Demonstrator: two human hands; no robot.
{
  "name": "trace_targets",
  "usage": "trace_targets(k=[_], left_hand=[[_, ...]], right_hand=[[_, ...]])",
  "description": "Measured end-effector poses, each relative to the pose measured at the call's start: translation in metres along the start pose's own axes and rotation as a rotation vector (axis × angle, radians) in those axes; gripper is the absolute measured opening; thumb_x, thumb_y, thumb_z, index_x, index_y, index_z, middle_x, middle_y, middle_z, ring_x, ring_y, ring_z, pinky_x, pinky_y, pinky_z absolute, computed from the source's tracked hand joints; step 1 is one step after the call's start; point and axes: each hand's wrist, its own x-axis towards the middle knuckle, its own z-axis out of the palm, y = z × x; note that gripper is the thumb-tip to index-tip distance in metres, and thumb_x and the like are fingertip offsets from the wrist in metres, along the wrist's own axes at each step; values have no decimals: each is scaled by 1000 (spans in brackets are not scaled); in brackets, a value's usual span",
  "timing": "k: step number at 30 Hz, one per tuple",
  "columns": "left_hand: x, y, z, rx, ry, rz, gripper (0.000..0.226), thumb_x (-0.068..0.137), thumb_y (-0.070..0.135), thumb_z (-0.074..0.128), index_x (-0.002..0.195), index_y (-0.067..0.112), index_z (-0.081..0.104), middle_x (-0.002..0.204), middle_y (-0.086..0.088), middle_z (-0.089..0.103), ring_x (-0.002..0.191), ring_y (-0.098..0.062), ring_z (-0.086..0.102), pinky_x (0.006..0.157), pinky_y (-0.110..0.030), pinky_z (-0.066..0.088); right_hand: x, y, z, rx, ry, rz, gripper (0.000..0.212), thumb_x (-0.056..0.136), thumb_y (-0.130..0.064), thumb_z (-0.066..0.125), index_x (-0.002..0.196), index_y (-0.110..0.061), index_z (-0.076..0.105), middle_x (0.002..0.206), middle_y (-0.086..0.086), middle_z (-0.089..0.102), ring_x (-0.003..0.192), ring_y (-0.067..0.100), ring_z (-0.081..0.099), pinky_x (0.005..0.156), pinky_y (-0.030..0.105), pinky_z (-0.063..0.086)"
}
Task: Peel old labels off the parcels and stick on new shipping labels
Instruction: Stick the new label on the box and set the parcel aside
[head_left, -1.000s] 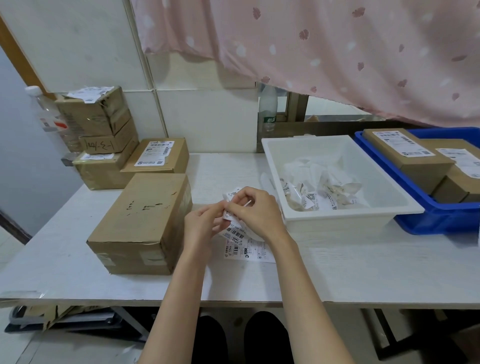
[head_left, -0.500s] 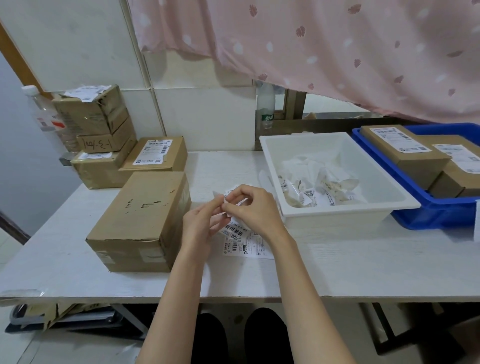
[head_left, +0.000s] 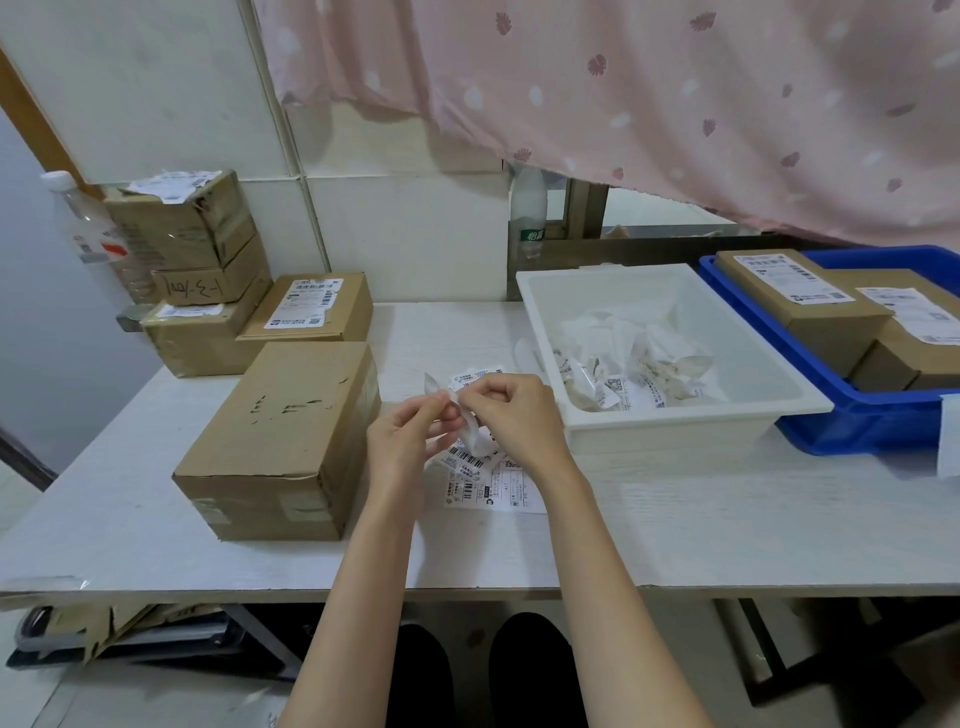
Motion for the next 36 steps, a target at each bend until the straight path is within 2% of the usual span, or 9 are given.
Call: trace_targets(k=[7, 12, 16, 21, 24, 27, 30, 33, 36], left_hand=[[-4, -1, 5, 24, -16, 18, 21, 98, 9, 55, 78, 2, 59, 69, -6, 64, 63, -9, 69, 62, -19, 57], [3, 2, 1, -38, 149, -36, 17, 95, 3, 48, 81, 4, 57, 81, -14, 64, 64, -16, 65, 53, -18, 55], [9, -6, -1, 71, 199, -106, 22, 96, 4, 42, 76, 11, 47, 79, -13, 56, 71, -28, 61, 42, -19, 48], [5, -17, -6, 240, 231, -28, 22, 87, -3, 44, 71, 12, 42, 63, -5, 46, 58, -22, 54, 40, -19, 42], [4, -19, -5, 242, 242, -8, 19, 85, -4, 46, 76, 13, 41, 69, -4, 47, 57, -19, 58, 45, -21, 43], [5, -21, -3, 236, 248, 30, 24, 83, -11, 42, 94, 11, 42, 74, -7, 48, 52, -17, 59, 41, -18, 44], [6, -23, -2, 332, 239, 84, 27, 87, -10, 36, 89, 12, 51, 75, -7, 51, 62, -26, 63, 40, -16, 42], [7, -24, 1, 383, 247, 106, 33, 91, -9, 33, 86, 12, 58, 79, -8, 54, 62, -22, 65, 40, -15, 41], [8, -25, 1, 425, 263, 111, 33, 92, -7, 32, 92, 10, 60, 79, -7, 57, 57, -16, 65, 49, -23, 46]], right_hand=[[3, -2, 3, -78, 137, 32, 15, 83, -18, 62, 72, -17, 73, 44, -15, 53, 53, 2, 52, 55, 16, 43], [9, -3, 3, -123, 257, -1, 22, 92, -18, 52, 79, -10, 67, 70, 6, 69, 73, 29, 67, 65, 37, 52], [15, -13, 0, -80, 360, -87, 20, 99, -17, 49, 86, -13, 64, 72, 7, 68, 69, 28, 64, 67, 42, 53], [15, -21, -13, 128, 494, -115, 21, 96, -6, 48, 111, -21, 50, 63, 13, 59, 58, 33, 57, 54, 33, 43], [16, -18, -24, 175, 569, -69, 25, 95, -3, 42, 98, -24, 54, 66, 5, 59, 70, 33, 64, 57, 32, 41], [19, -15, -32, 280, 601, -8, 36, 95, 0, 40, 83, -24, 64, 89, -12, 64, 75, 20, 67, 65, 27, 51], [19, -12, -37, 423, 640, 17, 37, 98, -3, 40, 87, -23, 69, 114, -4, 63, 90, 14, 66, 63, 13, 51], [17, -12, -41, 480, 708, 8, 35, 101, -8, 39, 97, -23, 70, 119, -7, 61, 86, 2, 65, 73, 16, 52], [15, -15, -40, 526, 789, -56, 34, 101, -12, 40, 93, -31, 67, 111, -18, 57, 101, 14, 65, 82, 24, 55]])
